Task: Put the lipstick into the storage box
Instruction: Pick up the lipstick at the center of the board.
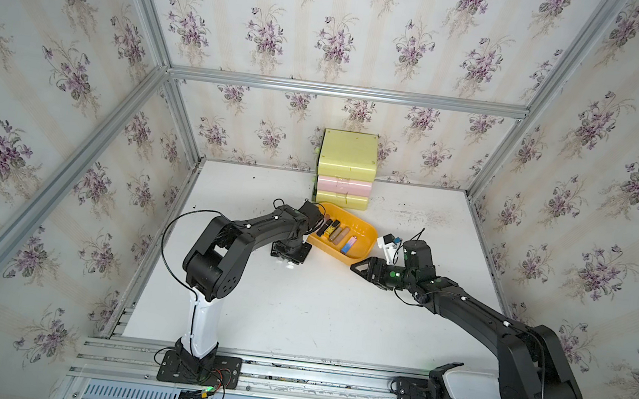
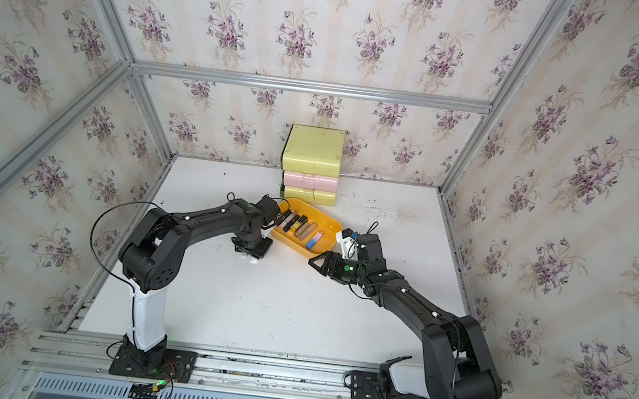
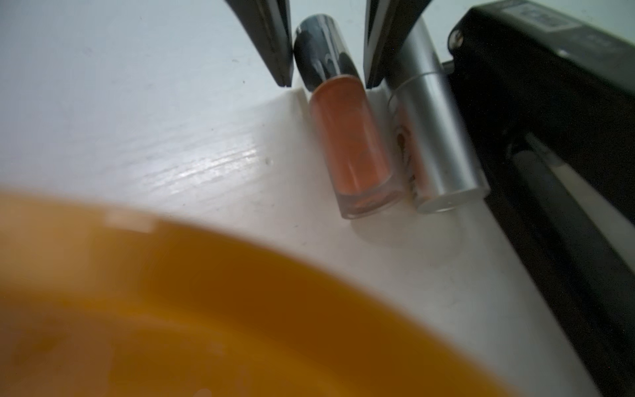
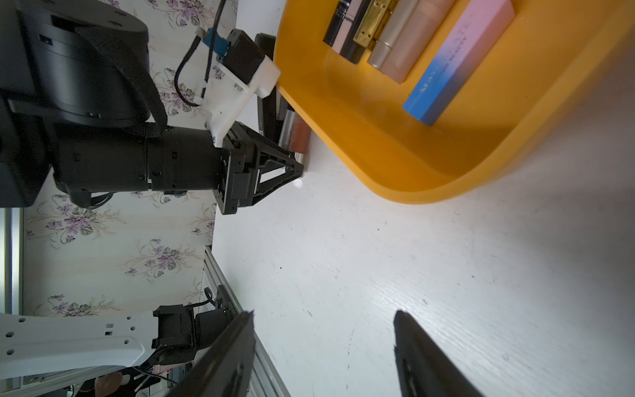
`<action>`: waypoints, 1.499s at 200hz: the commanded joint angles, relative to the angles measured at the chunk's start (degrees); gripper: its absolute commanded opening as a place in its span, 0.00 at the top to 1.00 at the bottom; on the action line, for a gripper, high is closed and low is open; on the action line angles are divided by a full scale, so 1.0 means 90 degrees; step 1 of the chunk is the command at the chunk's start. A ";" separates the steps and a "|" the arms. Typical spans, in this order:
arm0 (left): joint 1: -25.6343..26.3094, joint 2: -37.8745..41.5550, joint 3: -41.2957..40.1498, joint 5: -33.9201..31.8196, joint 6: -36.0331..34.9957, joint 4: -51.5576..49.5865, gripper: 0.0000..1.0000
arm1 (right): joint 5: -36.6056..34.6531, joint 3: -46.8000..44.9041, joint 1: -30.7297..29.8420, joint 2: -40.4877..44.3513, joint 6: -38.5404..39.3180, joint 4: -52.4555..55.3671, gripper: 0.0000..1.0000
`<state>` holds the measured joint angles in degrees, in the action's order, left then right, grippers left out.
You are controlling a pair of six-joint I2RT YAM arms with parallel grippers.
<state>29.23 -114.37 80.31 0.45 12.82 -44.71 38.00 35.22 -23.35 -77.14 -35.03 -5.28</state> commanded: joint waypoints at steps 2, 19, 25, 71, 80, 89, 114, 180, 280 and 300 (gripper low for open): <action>-0.0006 -0.0093 0.0002 0.0058 -0.0019 0.0029 0.66 | 0.0003 0.0049 0.0000 -0.0003 0.0072 -0.0097 0.33; -0.0006 -0.0162 0.0008 0.0067 -0.0026 0.0026 0.67 | 0.0006 0.0056 -0.0003 -0.0012 0.0078 -0.0097 0.33; -0.0011 -0.0174 0.0012 0.0077 -0.0037 0.0026 0.68 | 0.0004 0.0061 0.0002 -0.0012 0.0078 -0.0097 0.33; -0.0006 -0.0234 -0.0056 0.0193 -0.0031 0.0057 0.82 | 0.0015 0.0076 -0.0002 -0.0021 0.0073 -0.0071 0.33; -0.0006 -0.0213 -0.0080 0.0209 -0.0023 0.0061 0.85 | 0.0016 0.0073 -0.0003 -0.0013 0.0074 -0.0071 0.33; -0.0006 -0.0173 -0.0110 0.0238 -0.0015 0.0063 0.87 | 0.0010 0.0075 -0.0002 -0.0003 0.0073 -0.0068 0.33; -0.0007 0.0041 -0.0266 0.0445 0.0038 0.0166 0.91 | -0.0009 0.0077 0.0001 0.0060 0.0071 -0.0036 0.33; -0.0006 0.1254 -0.0976 0.1514 0.0290 0.0698 0.92 | -0.0146 0.0288 0.0174 0.0564 0.0140 0.0354 0.33; -0.0074 0.2937 -0.1479 0.3975 0.0771 0.1785 0.91 | 0.1024 0.0289 0.0544 0.1054 0.0039 -0.0313 0.33; -0.0083 0.3108 -0.1568 0.4488 0.0911 0.2229 0.91 | 0.1453 0.0296 0.0539 0.1079 -0.0168 -0.0752 0.33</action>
<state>28.71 -88.01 66.83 32.05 18.70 -31.70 45.06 37.89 -18.41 -67.83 -34.61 -5.54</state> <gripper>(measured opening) 0.208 0.669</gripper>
